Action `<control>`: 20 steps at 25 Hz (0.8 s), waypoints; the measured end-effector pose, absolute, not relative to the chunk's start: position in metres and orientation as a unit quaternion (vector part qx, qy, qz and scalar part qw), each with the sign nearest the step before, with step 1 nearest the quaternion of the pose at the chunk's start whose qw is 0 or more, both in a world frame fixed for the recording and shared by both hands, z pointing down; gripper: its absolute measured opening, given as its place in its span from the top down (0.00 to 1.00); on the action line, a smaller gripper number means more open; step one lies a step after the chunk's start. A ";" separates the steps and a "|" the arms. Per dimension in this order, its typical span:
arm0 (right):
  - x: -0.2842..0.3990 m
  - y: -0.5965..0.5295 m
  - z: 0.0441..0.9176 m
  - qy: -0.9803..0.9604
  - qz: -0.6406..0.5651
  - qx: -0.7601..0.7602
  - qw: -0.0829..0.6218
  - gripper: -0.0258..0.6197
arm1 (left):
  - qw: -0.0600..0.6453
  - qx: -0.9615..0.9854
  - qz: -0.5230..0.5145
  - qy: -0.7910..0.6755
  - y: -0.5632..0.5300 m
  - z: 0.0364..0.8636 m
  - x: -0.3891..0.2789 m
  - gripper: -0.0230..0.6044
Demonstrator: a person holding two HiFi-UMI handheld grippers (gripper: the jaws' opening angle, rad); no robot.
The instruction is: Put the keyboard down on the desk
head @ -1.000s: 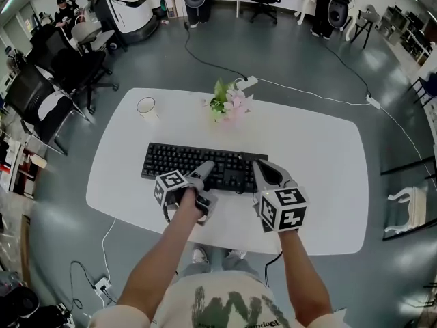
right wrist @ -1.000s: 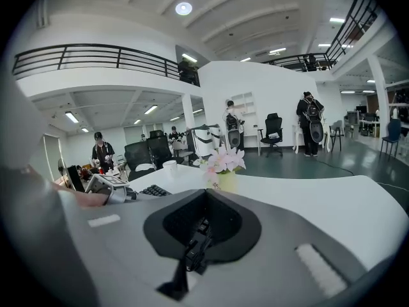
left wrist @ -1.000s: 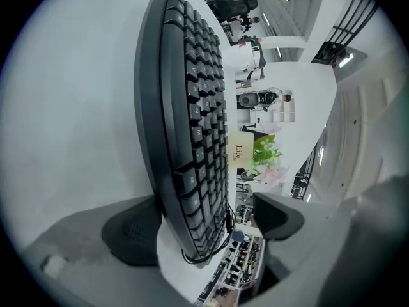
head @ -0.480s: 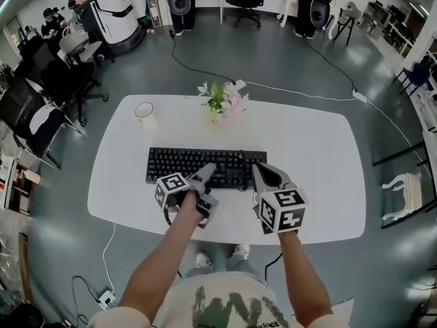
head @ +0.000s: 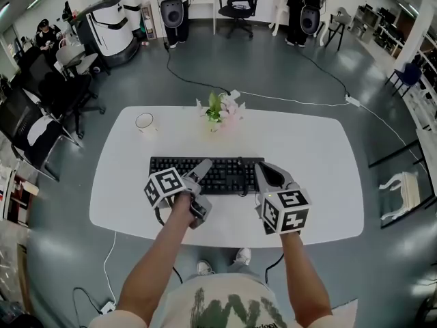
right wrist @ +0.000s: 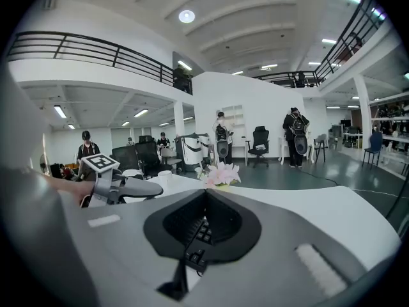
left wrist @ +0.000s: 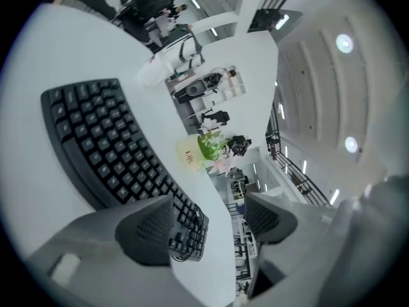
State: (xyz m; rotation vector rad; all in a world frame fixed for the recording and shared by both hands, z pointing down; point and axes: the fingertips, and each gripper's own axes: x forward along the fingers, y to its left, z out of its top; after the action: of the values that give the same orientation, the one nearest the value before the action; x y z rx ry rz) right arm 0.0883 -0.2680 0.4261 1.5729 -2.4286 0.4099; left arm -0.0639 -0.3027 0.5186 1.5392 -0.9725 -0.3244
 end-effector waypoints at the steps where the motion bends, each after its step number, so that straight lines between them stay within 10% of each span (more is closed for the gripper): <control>1: 0.089 -0.268 0.422 -0.826 0.135 0.536 0.108 0.96 | 0.583 0.680 -0.133 -0.424 -0.305 0.511 -0.066 0.40; 20: 0.102 -0.282 0.369 -0.830 0.080 0.546 0.083 0.96 | 0.180 0.851 0.079 -0.487 -0.318 0.408 -0.075 0.79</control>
State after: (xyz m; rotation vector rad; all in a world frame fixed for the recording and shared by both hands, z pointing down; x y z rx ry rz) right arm 0.1022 -0.2823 0.3686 1.6292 -2.4780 0.2375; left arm -0.0754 -0.3182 0.4081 2.4059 -1.3758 0.2223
